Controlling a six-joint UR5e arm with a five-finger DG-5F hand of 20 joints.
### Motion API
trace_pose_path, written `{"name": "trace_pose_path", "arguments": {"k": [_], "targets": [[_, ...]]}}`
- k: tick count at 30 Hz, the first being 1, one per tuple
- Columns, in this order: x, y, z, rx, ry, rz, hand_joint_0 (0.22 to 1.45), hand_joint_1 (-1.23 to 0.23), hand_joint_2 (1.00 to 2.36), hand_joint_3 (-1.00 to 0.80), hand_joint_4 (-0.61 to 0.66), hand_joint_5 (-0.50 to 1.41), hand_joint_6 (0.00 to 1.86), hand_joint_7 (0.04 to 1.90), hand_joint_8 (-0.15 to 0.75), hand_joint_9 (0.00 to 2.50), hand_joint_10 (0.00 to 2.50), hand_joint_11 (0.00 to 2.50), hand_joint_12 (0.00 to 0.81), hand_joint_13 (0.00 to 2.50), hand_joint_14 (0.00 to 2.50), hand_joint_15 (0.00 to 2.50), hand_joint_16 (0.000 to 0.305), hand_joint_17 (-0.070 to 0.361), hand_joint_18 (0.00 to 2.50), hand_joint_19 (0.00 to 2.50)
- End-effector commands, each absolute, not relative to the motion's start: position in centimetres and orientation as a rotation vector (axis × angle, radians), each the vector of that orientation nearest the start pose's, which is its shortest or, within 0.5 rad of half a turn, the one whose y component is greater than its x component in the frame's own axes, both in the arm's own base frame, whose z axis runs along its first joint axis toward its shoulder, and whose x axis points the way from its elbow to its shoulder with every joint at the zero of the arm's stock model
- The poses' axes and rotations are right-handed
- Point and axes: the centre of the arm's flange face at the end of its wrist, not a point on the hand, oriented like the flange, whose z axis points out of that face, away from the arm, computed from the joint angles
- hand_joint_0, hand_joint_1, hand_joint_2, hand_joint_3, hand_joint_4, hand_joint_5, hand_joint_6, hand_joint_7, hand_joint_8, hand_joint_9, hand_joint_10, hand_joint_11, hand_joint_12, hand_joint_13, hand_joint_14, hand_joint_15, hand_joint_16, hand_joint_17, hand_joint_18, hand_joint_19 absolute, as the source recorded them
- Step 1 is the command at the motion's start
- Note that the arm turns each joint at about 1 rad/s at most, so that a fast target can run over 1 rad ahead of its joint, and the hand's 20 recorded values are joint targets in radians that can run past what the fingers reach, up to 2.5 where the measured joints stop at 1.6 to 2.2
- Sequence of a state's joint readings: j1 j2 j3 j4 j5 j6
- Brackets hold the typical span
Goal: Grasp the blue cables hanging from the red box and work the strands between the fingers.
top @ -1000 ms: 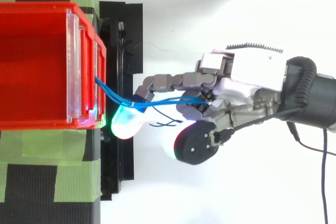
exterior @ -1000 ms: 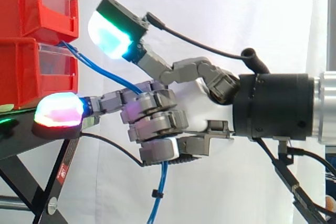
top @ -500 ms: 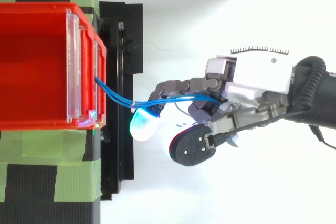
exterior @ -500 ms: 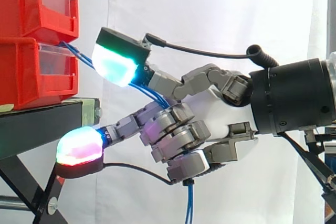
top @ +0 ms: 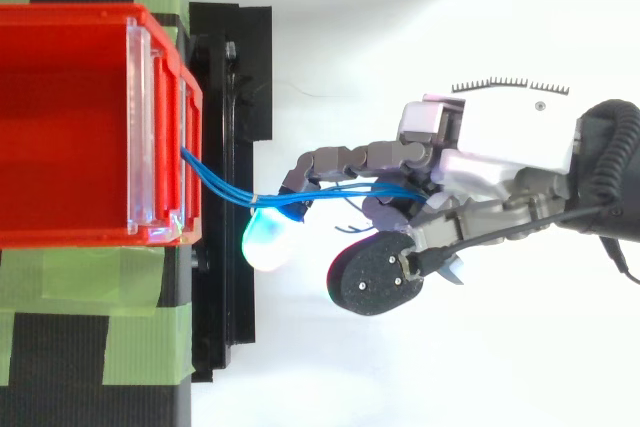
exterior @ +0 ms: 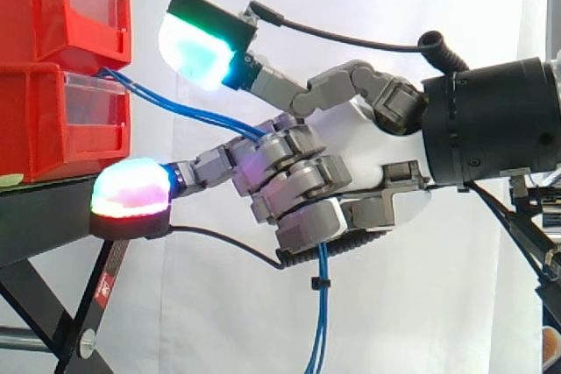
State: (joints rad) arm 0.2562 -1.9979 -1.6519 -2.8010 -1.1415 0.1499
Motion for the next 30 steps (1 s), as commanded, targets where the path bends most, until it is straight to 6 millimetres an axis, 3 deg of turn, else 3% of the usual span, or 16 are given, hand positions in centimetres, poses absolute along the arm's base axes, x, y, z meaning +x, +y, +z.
{"name": "trace_pose_path", "arguments": {"k": [1,15,30], "targets": [[61.6,-1.9,24.8,1.462,1.123,1.071,0.8,-0.53,1.0,-1.0,0.29,0.19,0.01,1.06,0.417,0.93,2.5,2.5,0.476,1.27,2.5,1.64,0.055,0.124,1.66,1.02],[63.1,-1.8,28.0,1.461,1.083,1.099,0.82,-0.56,1.0,-1.0,0.27,0.19,0.01,1.11,0.417,0.93,2.5,2.5,0.476,1.27,2.5,1.64,0.055,0.124,1.66,1.02],[63.1,-2.1,28.0,1.478,1.078,1.101,0.85,-0.6,1.0,-0.98,0.23,0.19,0.01,1.19,0.417,0.93,2.5,2.5,0.476,1.27,2.5,1.64,0.055,0.124,1.66,1.02]]}}
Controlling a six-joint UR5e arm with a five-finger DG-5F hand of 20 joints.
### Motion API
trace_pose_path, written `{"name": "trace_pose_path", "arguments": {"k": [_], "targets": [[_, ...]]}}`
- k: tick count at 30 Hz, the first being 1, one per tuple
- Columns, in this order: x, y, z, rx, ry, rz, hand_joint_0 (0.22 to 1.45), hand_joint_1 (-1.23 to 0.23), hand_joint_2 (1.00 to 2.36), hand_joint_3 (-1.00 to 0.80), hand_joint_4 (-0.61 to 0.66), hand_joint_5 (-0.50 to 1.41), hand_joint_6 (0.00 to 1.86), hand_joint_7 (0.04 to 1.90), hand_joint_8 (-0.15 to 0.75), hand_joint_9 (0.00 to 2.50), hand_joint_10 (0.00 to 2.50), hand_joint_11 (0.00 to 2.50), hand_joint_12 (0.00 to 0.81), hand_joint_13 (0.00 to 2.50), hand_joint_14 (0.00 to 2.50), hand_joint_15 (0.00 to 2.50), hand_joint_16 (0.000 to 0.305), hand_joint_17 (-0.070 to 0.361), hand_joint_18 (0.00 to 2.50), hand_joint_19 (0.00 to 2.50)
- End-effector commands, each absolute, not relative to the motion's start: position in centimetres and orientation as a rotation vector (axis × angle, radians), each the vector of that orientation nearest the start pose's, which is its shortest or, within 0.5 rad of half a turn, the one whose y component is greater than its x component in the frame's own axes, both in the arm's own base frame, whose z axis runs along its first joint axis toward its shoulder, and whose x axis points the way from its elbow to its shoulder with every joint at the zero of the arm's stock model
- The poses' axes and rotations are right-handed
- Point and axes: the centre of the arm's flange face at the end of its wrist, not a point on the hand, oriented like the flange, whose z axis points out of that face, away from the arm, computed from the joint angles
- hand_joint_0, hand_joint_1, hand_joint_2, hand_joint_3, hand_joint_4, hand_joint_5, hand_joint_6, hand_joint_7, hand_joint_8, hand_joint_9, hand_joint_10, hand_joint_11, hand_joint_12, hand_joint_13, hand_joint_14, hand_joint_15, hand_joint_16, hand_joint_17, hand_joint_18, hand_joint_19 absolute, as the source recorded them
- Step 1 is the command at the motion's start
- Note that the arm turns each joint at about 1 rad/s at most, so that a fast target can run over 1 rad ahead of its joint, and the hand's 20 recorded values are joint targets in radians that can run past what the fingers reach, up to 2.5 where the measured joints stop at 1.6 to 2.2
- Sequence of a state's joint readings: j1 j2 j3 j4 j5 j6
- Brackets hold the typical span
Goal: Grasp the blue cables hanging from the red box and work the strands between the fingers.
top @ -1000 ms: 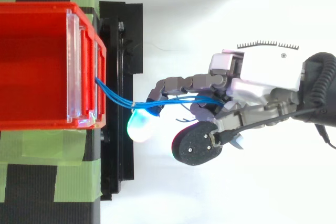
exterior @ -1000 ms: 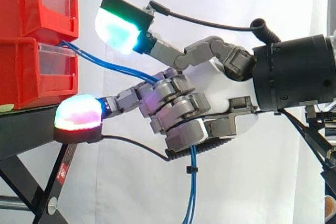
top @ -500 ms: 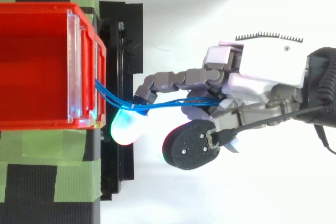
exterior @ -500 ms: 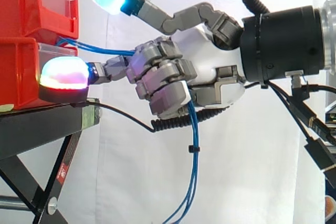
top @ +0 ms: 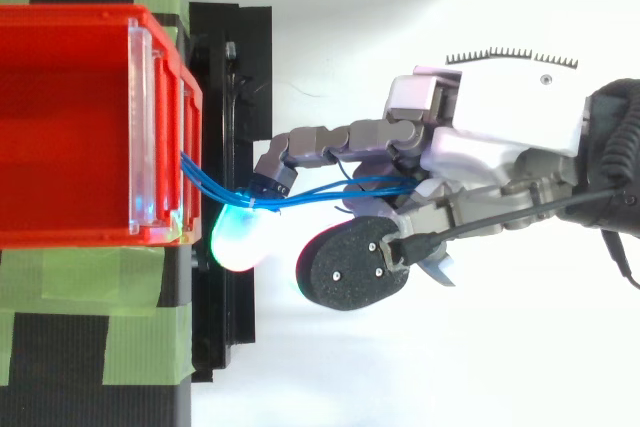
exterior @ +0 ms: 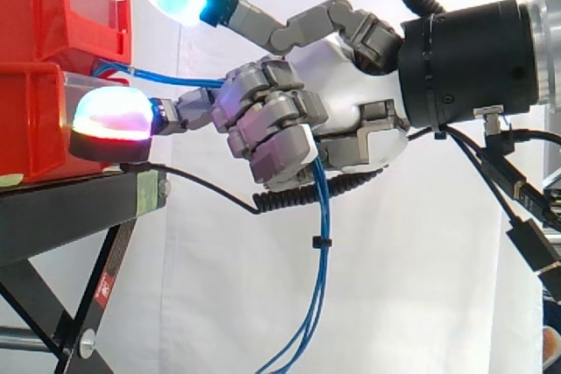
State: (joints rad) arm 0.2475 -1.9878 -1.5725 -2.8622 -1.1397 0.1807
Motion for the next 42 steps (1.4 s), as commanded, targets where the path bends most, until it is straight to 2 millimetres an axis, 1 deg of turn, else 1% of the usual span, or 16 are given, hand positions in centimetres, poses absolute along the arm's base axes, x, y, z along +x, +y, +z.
{"name": "trace_pose_path", "arguments": {"k": [1,10,18,23,25,29,32,34,35,37,40,42], "targets": [[63.0,-2.1,28.1,1.478,1.076,1.103,0.86,-0.6,1.0,-0.98,0.24,0.19,0.01,1.19,0.417,0.93,2.5,2.5,0.476,1.27,2.5,1.64,0.055,0.124,1.66,1.02],[62.9,-3.2,28.0,1.504,1.023,1.063,0.87,-0.6,1.0,-0.94,0.23,0.2,0.01,1.2,0.417,0.93,2.5,2.5,0.476,1.27,2.5,1.64,0.055,0.124,1.66,1.02],[62.6,-4.1,28.7,1.507,0.99,1.036,0.87,-0.6,1.0,-0.92,0.22,0.21,0.01,1.24,0.417,0.93,2.5,2.5,0.476,1.27,2.5,1.64,0.055,0.124,1.66,1.02],[62.3,-4.4,29.8,1.494,0.987,1.032,0.88,-0.61,1.01,-0.88,0.2,0.22,0.01,1.28,0.417,0.93,2.5,2.5,0.476,1.27,2.5,1.64,0.055,0.124,1.66,1.02],[62.0,-4.2,30.9,1.456,1.005,1.015,0.88,-0.61,1.01,-0.86,0.19,0.22,0.01,1.32,0.417,0.93,2.5,2.5,0.476,1.27,2.5,1.64,0.055,0.124,1.66,1.02],[62.0,-4.2,31.0,1.442,1.017,1.001,0.89,-0.62,1.01,-0.85,0.18,0.22,0.0,1.38,0.417,0.93,2.5,2.5,0.476,1.27,2.5,1.64,0.055,0.124,1.66,1.02],[62.0,-4.1,31.0,1.44,1.019,1.001,0.9,-0.63,1.01,-0.82,0.18,0.17,0.19,1.32,0.417,0.93,2.5,2.5,0.476,1.27,2.5,1.64,0.055,0.124,1.66,1.02],[62.0,-4.0,31.0,1.439,1.02,1.002,0.91,-0.63,1.01,-0.78,0.19,0.13,0.4,1.25,0.417,0.93,2.5,2.5,0.476,1.27,2.5,1.64,0.055,0.124,1.66,1.02],[62.0,-3.9,31.0,1.439,1.022,1.003,0.92,-0.63,1.01,-0.76,0.19,0.12,0.44,1.24,0.417,0.93,2.5,2.5,0.476,1.27,2.5,1.64,0.055,0.124,1.66,1.02],[62.0,-4.0,31.0,1.438,1.021,1.001,0.92,-0.63,1.01,-0.7,0.19,0.1,0.59,1.19,0.417,0.93,2.5,2.5,0.476,1.27,2.5,1.64,0.055,0.124,1.66,1.02],[62.0,-3.9,31.0,1.437,1.026,0.998,0.93,-0.62,1.01,-0.63,0.18,0.1,0.65,1.17,0.417,0.93,2.5,2.5,0.476,1.27,2.5,1.64,0.055,0.124,1.66,1.02],[62.0,-3.9,31.0,1.436,1.027,0.997,0.93,-0.62,1.02,-0.54,0.18,0.1,0.66,1.17,0.417,0.93,2.5,2.5,0.476,1.27,2.5,1.64,0.055,0.124,1.66,1.02]]}}
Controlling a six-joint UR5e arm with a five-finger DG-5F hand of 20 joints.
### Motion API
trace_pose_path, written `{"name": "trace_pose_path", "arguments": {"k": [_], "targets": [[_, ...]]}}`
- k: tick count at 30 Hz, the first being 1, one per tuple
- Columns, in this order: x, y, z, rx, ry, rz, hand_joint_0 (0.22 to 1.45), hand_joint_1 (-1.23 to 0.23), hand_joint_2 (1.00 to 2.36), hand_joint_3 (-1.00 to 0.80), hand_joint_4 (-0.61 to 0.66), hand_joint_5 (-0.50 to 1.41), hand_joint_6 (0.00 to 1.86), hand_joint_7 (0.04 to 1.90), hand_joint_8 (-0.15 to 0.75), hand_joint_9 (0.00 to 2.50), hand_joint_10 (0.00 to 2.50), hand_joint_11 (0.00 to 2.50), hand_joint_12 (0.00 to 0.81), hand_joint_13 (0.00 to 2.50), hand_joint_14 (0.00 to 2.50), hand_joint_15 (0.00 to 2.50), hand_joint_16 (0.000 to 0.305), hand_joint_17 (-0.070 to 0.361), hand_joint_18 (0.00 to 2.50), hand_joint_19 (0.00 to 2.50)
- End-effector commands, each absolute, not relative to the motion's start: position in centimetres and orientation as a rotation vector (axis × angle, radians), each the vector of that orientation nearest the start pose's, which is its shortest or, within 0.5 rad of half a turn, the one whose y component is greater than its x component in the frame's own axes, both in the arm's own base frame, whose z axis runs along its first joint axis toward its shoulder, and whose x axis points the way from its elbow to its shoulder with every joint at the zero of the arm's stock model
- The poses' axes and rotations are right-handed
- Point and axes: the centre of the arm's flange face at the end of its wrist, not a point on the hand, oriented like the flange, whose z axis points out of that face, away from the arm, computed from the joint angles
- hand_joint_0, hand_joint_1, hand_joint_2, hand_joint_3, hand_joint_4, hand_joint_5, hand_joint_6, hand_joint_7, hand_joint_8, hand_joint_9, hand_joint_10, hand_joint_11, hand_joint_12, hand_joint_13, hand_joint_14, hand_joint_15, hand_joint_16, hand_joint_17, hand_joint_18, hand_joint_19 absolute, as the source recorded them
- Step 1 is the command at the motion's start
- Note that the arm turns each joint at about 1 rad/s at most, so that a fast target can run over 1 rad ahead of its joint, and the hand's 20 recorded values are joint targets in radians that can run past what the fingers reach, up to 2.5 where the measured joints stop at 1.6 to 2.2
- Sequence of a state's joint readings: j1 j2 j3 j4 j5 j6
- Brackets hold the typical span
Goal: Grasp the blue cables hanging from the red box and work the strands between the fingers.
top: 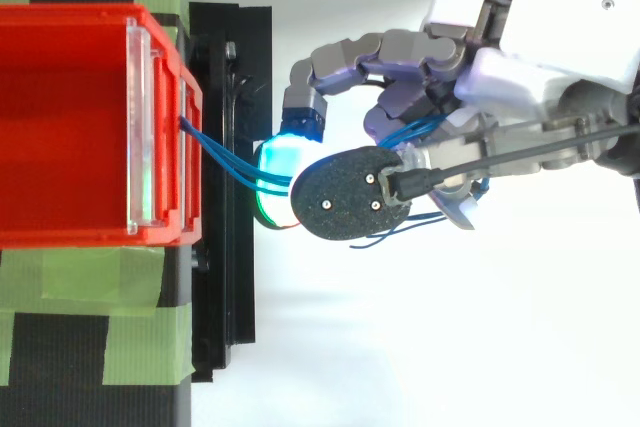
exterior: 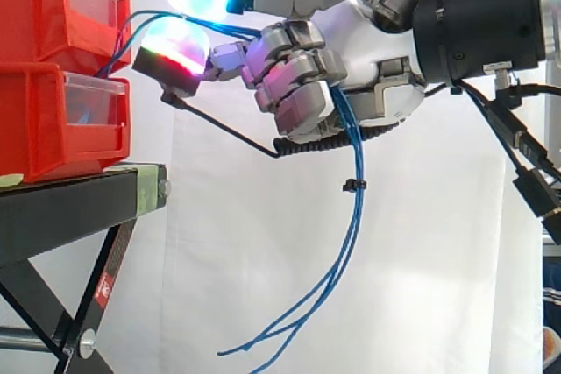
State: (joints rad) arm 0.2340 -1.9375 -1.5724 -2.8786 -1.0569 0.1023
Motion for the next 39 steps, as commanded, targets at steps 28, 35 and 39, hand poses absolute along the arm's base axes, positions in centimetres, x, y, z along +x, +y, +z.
{"name": "trace_pose_path", "arguments": {"k": [28,35,39], "targets": [[61.98,-4.32,30.96,1.433,1.032,0.992,0.99,-0.57,1.02,-0.28,0.29,0.37,0.02,1.13,0.417,0.93,2.5,2.5,0.476,1.27,2.5,1.64,0.055,0.124,1.66,1.02],[61.98,-4.32,30.96,1.433,1.032,0.992,1.07,-0.63,1.0,0.05,0.34,0.45,0.02,1.01,0.417,0.93,2.5,2.5,0.476,1.27,2.5,1.64,0.055,0.124,1.66,1.02],[61.98,-4.32,30.96,1.432,1.032,0.991,1.09,-0.61,1.01,0.11,0.22,0.52,0.02,1.27,0.417,0.93,2.5,2.5,0.476,1.27,2.5,1.64,0.055,0.124,1.66,1.02]]}}
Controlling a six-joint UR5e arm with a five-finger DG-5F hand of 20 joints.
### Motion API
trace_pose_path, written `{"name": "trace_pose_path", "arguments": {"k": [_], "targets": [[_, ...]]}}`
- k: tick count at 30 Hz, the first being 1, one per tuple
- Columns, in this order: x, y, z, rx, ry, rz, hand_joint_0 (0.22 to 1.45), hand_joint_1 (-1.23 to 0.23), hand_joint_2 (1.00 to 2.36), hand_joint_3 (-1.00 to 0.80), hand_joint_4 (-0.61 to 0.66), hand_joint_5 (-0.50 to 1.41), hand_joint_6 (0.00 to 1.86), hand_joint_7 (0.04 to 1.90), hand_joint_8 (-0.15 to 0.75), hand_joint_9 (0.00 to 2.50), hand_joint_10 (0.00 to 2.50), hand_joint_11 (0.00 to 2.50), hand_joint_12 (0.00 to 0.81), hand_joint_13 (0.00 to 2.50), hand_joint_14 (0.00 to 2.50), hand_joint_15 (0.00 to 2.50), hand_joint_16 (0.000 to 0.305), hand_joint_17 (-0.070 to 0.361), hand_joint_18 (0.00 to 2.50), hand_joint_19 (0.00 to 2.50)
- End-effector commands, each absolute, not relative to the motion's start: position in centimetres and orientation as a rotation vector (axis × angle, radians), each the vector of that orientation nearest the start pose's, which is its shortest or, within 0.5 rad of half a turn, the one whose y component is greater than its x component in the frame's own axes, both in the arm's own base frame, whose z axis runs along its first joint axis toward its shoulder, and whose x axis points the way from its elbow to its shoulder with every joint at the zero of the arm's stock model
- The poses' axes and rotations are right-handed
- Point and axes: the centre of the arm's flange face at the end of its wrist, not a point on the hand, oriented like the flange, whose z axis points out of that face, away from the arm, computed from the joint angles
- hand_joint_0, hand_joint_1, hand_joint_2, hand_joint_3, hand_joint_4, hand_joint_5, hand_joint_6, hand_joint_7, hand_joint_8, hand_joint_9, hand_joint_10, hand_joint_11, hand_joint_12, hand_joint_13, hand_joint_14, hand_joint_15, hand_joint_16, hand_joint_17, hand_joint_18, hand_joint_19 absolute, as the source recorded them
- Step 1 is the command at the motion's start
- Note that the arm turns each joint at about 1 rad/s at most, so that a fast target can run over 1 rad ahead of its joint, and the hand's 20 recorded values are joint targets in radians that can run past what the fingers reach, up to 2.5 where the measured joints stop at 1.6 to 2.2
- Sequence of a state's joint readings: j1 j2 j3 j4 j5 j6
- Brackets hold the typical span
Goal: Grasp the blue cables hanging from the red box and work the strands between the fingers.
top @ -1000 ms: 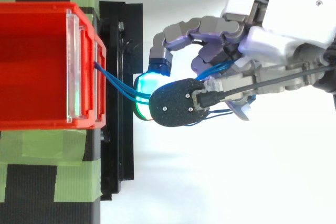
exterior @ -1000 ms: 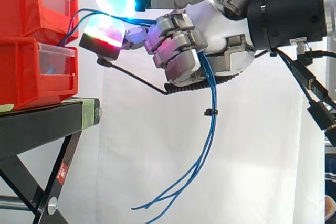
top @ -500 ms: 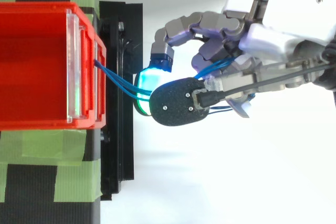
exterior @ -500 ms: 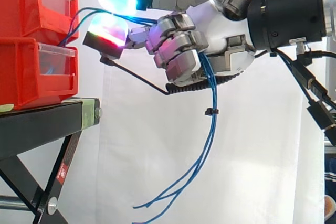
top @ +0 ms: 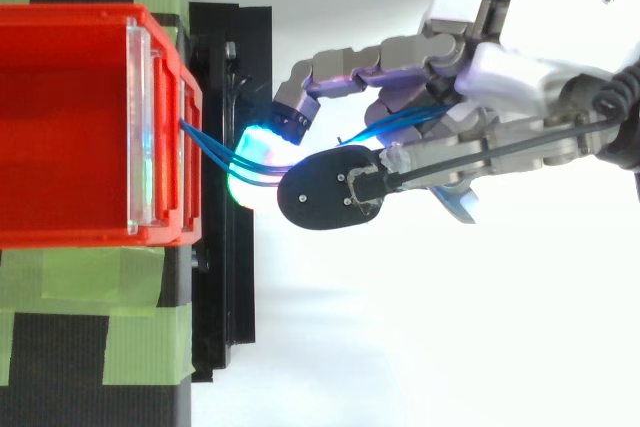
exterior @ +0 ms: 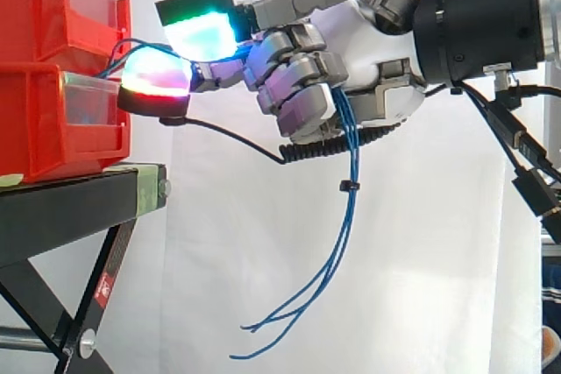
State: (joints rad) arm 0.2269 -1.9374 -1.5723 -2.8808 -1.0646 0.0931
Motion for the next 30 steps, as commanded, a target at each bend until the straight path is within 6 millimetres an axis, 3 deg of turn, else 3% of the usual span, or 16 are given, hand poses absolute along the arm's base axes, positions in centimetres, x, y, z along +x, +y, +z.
{"name": "trace_pose_path", "arguments": {"k": [1,5,7,8,9,11,16,30], "targets": [[61.98,-4.32,30.96,1.431,1.033,0.99,1.09,-0.61,1.01,0.1,0.19,0.52,0.02,1.33,0.417,0.93,2.5,2.5,0.476,1.27,2.5,1.64,0.055,0.124,1.66,1.02],[61.99,-4.33,30.98,1.425,1.037,0.983,0.95,-0.68,1.01,-0.09,0.23,0.45,0.0,1.43,0.417,0.93,2.5,2.5,0.476,1.27,2.5,1.64,0.055,0.124,1.66,1.02],[61.98,-4.32,30.96,1.421,1.043,0.979,0.85,-0.65,1.02,-0.38,0.24,0.39,0.02,1.47,0.417,0.93,2.5,2.5,0.476,1.27,2.5,1.64,0.055,0.124,1.66,1.02],[61.97,-4.41,30.96,1.421,1.043,0.977,0.85,-0.65,1.01,-0.4,0.23,0.39,0.03,1.47,0.417,0.93,2.5,2.5,0.476,1.27,2.5,1.64,0.055,0.124,1.66,1.02],[61.98,-4.32,30.96,1.419,1.045,0.977,0.82,-0.64,1.01,-0.51,0.23,0.34,0.2,1.42,0.417,0.93,2.5,2.5,0.476,1.27,2.5,1.64,0.055,0.124,1.66,1.02],[61.98,-4.32,30.96,1.419,1.045,0.977,0.83,-0.64,1.01,-0.54,0.23,0.31,0.38,1.35,0.417,0.93,2.5,2.5,0.476,1.27,2.5,1.64,0.055,0.124,1.66,1.02],[61.98,-4.33,30.97,1.42,1.044,0.975,0.83,-0.62,1.01,-0.63,0.23,0.31,0.44,1.33,0.417,0.93,2.5,2.5,0.476,1.27,2.5,1.64,0.055,0.124,1.66,1.02],[61.87,-4.63,30.94,1.411,1.047,0.937,0.81,-0.56,1.01,-0.88,0.24,0.33,0.45,1.34,0.417,0.93,2.5,2.5,0.476,1.27,2.5,1.64,0.055,0.124,1.66,1.02]]}}
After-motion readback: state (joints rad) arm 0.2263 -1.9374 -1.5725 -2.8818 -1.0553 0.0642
